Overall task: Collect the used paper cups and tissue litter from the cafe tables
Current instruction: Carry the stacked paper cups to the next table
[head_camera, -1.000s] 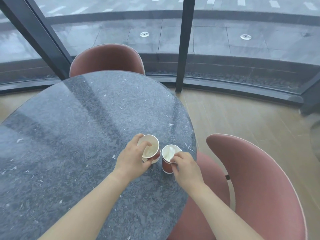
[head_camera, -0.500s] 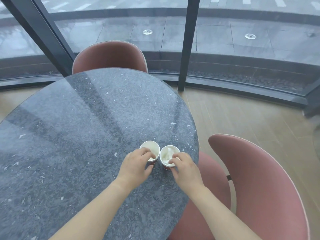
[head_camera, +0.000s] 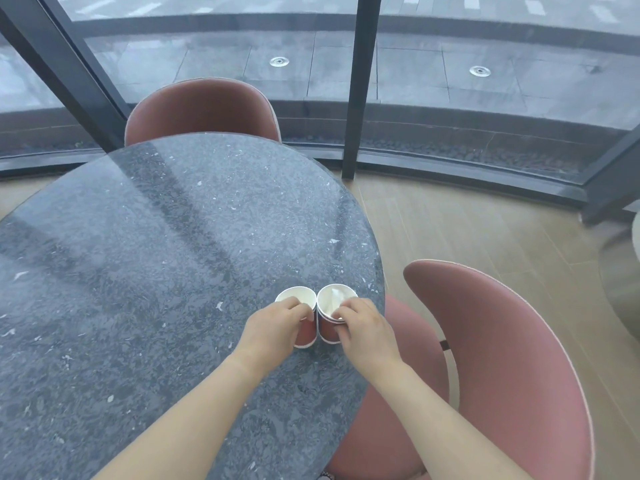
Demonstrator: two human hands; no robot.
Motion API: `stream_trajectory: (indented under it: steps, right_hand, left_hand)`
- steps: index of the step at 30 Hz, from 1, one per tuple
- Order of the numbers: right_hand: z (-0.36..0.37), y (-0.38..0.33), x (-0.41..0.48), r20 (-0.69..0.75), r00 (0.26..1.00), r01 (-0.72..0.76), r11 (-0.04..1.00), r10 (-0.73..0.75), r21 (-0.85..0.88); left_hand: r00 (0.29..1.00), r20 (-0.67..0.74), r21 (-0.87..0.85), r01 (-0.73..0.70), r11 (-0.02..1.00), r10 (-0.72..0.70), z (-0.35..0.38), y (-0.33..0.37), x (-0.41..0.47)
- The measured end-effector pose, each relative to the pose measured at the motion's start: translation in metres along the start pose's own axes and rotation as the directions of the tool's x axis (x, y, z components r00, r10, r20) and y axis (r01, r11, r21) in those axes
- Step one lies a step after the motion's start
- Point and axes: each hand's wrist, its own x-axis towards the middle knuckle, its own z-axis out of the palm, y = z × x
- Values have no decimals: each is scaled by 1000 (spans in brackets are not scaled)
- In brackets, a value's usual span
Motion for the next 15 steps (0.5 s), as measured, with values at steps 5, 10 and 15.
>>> stream_trajectory:
  steps: [5, 10, 15]
  right_hand:
    - [-16, -13, -28, -75, 996, -43, 999, 46, 33]
    - [-23, -44, -67, -152, 986, -60, 997, 66, 42]
    - [-22, -83, -129, -223, 968, -104, 993, 114, 58]
  left_hand:
    - [989, -52, 0, -135, 991, 135, -20, 9, -18]
    - [977, -62, -7, -205, 979, 204, -39, 22, -56]
    - [968, -38, -68, -249, 966, 247, -48, 30, -119]
